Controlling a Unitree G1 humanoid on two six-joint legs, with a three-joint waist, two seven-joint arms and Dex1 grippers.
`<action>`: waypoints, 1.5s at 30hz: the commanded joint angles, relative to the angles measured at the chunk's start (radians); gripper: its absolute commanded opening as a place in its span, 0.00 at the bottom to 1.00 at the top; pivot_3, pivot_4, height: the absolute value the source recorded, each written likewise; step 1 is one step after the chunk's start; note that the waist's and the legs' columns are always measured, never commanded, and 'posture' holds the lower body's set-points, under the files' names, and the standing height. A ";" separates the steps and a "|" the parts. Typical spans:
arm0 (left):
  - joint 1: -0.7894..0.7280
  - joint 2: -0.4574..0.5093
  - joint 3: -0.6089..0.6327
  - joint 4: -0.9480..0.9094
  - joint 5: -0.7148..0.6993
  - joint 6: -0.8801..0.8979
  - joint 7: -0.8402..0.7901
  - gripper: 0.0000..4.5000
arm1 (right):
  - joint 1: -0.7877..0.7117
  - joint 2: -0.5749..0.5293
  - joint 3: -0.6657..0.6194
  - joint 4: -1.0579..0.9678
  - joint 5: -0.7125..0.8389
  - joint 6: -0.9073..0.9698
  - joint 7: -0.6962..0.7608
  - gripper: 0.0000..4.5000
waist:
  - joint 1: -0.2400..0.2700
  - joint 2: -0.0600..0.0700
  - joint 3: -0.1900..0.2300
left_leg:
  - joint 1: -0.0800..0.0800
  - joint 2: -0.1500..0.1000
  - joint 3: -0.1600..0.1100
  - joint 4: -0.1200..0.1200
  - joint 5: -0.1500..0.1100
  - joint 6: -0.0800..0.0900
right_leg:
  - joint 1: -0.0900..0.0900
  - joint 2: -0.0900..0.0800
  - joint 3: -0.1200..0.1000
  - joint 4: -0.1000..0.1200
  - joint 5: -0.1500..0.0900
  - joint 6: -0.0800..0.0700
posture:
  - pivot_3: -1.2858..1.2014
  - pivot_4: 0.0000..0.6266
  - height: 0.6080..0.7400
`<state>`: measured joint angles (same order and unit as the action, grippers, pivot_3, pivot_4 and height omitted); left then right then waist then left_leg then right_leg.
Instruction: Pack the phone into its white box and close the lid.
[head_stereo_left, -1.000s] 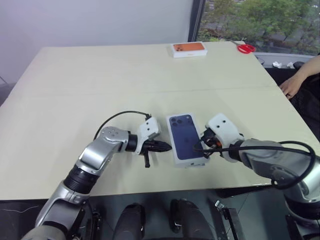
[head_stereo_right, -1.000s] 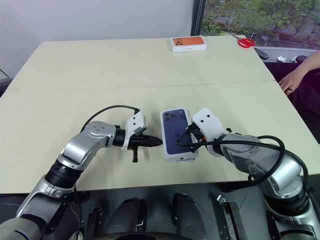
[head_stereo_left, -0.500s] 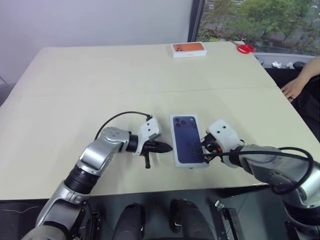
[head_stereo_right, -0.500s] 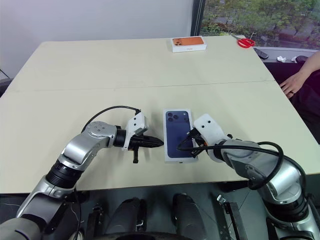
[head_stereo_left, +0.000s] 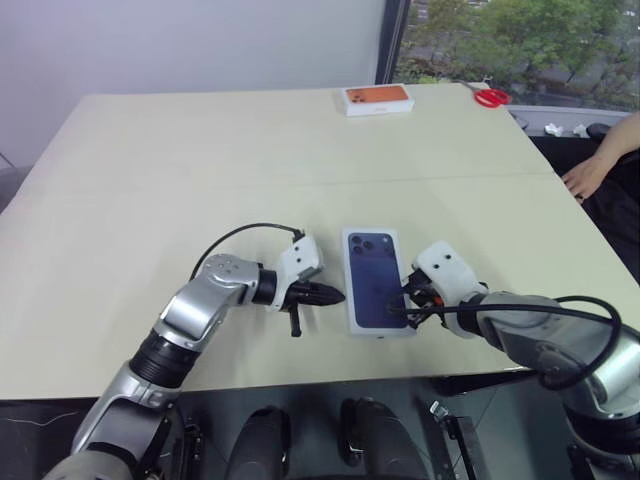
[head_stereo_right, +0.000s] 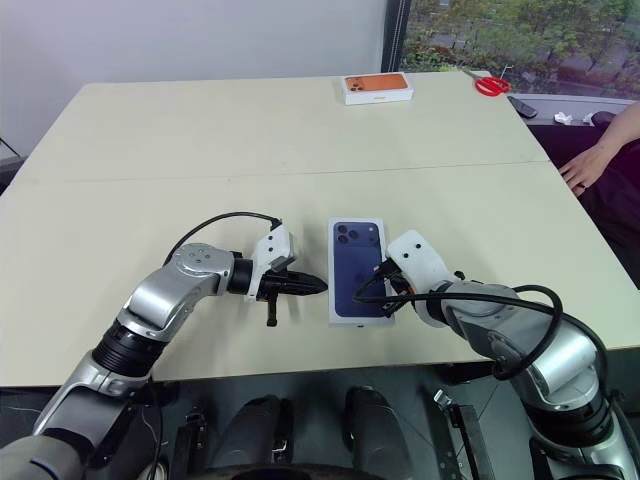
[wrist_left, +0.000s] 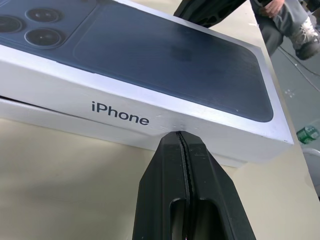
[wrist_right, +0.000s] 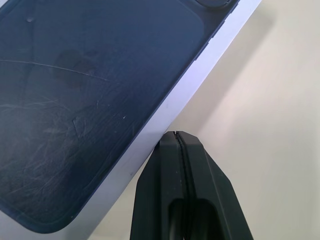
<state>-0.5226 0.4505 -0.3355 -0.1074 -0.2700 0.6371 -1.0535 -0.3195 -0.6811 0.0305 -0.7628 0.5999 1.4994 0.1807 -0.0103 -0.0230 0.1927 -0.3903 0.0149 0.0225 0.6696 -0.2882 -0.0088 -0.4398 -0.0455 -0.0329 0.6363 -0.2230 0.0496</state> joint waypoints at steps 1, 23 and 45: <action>-0.012 -0.011 0.014 -0.009 -0.010 -0.030 0.009 0.00 | -0.020 0.015 0.007 -0.051 0.005 -0.010 0.027 0.01 | 0.000 0.000 0.000 | 0.000 0.000 0.000 0.000 0.000 0.000 | 0.000 0.000 0.000 0.000 0.000 0.000 | 0.52 0.24 1.00; -0.023 -0.016 0.042 0.023 -0.021 -0.034 0.033 0.00 | -0.027 0.016 0.012 -0.038 -0.045 -0.015 0.049 0.01 | 0.000 0.000 0.000 | 0.000 0.000 0.000 0.001 0.000 0.000 | 0.000 0.000 0.000 0.001 0.000 0.000 | 0.52 0.24 1.00; -0.245 -0.149 0.137 0.263 -0.013 -0.049 0.202 0.00 | 0.058 -0.158 -0.102 -0.109 -0.016 -0.221 0.275 0.01 | 0.014 0.000 0.000 | -0.001 -0.001 0.000 0.013 -0.004 0.006 | 0.001 0.000 0.000 0.008 -0.001 0.002 | 0.52 0.24 1.00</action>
<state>-0.7414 0.3166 -0.1675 0.1257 -0.3285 0.6293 -0.8805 -0.2683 -0.8396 -0.0807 -0.7981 0.5534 1.2982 0.4342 0.0037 -0.0230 0.1927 -0.3914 0.0135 0.0224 0.6823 -0.2923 -0.0022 -0.4389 -0.0453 -0.0326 0.6441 -0.2244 0.0517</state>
